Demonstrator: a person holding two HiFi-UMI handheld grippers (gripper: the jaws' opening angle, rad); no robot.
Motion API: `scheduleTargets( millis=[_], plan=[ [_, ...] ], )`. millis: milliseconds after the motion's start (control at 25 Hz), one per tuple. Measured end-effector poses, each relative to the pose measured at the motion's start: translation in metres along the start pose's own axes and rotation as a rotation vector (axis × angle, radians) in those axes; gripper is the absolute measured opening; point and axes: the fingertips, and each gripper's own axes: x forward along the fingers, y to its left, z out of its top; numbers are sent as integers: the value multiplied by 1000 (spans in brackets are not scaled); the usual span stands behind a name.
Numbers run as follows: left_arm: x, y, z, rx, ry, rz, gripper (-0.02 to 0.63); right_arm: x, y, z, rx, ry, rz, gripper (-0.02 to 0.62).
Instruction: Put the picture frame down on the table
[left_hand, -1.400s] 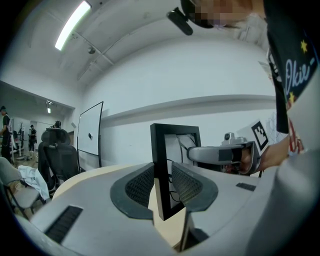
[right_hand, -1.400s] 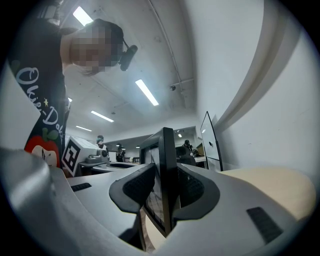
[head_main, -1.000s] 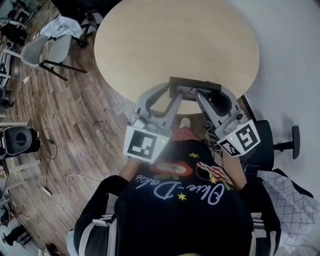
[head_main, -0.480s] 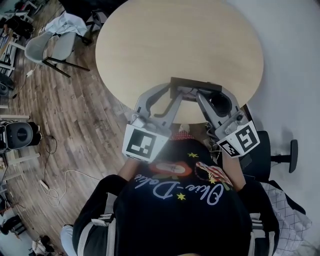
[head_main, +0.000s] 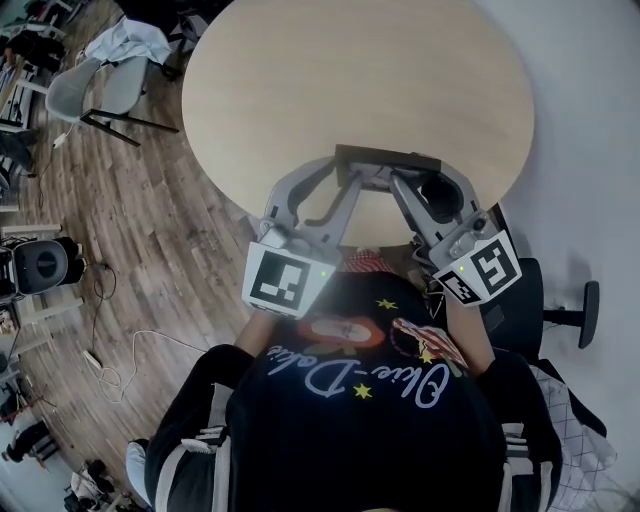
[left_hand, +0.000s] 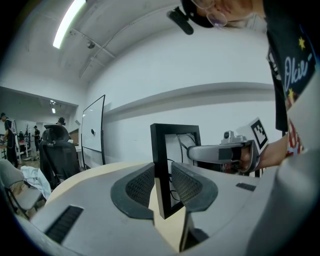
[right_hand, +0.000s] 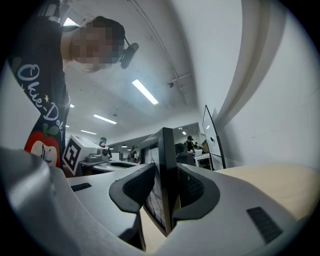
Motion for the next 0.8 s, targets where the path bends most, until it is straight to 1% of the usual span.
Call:
scheduleTargets(
  millis=[200,360,520,800],
  plan=[
    [17,-4,-10,1,12,-4,103,-5,-16,-11,11,13,-4,98],
    [37,-4,-4,17,27,0,103,-4,-37,-7,28,15,1,98],
    [45,-7,-15,16,38,-1,103,-8,-46,-17,27,19,-1,97],
    [64,2,-2,29,54,-28,103,0,-63,-7,47,31,-29,98]
  ],
)
